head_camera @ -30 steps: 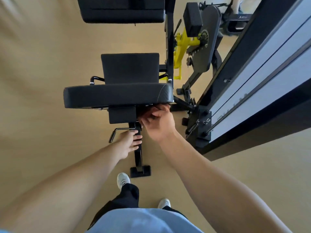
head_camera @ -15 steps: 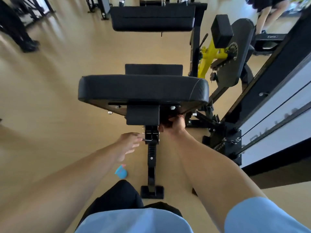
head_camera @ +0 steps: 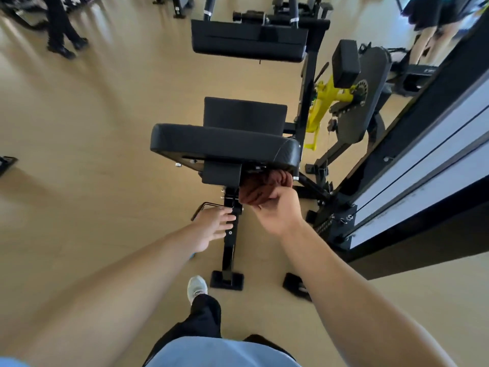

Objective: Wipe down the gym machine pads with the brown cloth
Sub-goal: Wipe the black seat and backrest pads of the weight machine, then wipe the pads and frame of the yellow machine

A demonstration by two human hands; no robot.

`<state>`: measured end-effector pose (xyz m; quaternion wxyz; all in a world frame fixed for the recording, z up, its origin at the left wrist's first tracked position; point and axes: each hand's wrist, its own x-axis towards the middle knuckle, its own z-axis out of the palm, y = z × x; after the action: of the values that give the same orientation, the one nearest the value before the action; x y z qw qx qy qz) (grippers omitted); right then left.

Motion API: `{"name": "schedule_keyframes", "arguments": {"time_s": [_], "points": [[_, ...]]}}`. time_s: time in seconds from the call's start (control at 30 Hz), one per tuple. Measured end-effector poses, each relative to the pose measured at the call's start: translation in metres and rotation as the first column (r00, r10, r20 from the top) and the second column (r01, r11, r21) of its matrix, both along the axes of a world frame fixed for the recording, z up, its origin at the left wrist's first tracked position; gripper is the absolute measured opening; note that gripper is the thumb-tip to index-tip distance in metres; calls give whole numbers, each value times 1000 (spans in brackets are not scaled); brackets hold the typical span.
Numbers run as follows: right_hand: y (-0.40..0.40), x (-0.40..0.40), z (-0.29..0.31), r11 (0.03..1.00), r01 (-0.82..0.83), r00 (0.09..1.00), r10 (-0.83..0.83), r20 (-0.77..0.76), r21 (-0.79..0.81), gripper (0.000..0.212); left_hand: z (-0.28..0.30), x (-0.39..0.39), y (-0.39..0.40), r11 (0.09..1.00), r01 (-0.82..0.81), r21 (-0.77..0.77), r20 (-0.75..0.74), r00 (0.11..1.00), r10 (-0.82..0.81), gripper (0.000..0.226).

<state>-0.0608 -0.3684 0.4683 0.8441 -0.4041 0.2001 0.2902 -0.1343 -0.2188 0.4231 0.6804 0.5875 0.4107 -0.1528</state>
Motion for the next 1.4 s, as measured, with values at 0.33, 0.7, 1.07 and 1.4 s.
{"name": "schedule_keyframes", "arguments": {"time_s": [0.33, 0.7, 1.07, 1.4], "points": [[-8, -85, -8, 896, -441, 897, 440, 33, 46, 54, 11, -85, 8, 964, -254, 82, -15, 967, 256, 11], [104, -147, 0, 122, -811, 47, 989, 143, -573, 60, 33, -208, 98, 966, -259, 2, 71, 964, 258, 55], [292, -269, 5, -390, -494, -356, 906, -228, -777, 30, 13, -355, 226, 918, -397, -22, 9, 918, 397, 46], [466, -420, 9, -378, -299, -485, 851, -201, -876, 18, 22, -508, 361, 675, -738, -8, 38, 674, 738, 33]]}}
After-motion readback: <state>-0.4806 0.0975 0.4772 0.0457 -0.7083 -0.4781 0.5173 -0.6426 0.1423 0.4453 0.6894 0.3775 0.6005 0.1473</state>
